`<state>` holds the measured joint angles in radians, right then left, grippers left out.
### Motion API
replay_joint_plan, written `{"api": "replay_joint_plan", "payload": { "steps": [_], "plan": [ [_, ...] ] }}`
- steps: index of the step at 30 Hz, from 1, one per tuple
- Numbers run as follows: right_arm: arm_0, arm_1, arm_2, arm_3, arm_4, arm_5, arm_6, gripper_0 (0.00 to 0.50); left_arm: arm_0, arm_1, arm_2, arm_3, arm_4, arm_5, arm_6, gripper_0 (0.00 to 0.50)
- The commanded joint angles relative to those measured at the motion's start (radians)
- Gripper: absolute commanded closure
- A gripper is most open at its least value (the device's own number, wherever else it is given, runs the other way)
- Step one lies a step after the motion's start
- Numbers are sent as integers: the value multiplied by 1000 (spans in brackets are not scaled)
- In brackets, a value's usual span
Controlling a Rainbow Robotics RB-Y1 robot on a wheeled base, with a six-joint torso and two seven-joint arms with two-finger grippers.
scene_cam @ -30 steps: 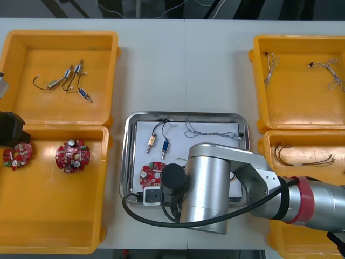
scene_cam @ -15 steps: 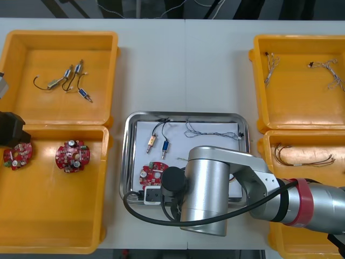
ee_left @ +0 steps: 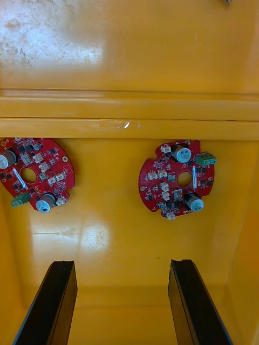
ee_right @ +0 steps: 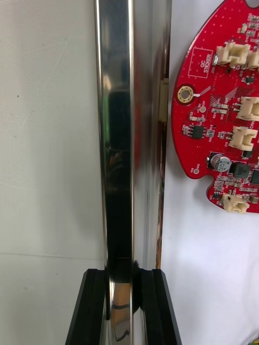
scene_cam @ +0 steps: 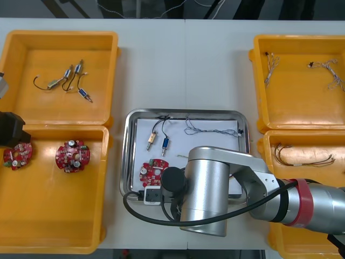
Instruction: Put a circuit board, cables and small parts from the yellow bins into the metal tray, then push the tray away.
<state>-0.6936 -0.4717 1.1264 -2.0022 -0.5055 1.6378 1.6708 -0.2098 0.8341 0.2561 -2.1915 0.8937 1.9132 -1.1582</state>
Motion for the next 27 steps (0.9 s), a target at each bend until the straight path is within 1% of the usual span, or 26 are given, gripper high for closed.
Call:
{"api": "replay_joint_plan", "payload": {
  "steps": [1,13,27],
  "plan": [
    [8,24,15,-13,1,-9,-45,374,15,40,32,-28,-1,7,-80,0],
    [-21,16,15,-12,-19,-9,-49,395,15,40,32,-28,-1,7,-80,0],
    [-115,-15,15,-12,-93,-9,-51,399,15,40,32,-28,-1,7,-80,0]
  ]
}}
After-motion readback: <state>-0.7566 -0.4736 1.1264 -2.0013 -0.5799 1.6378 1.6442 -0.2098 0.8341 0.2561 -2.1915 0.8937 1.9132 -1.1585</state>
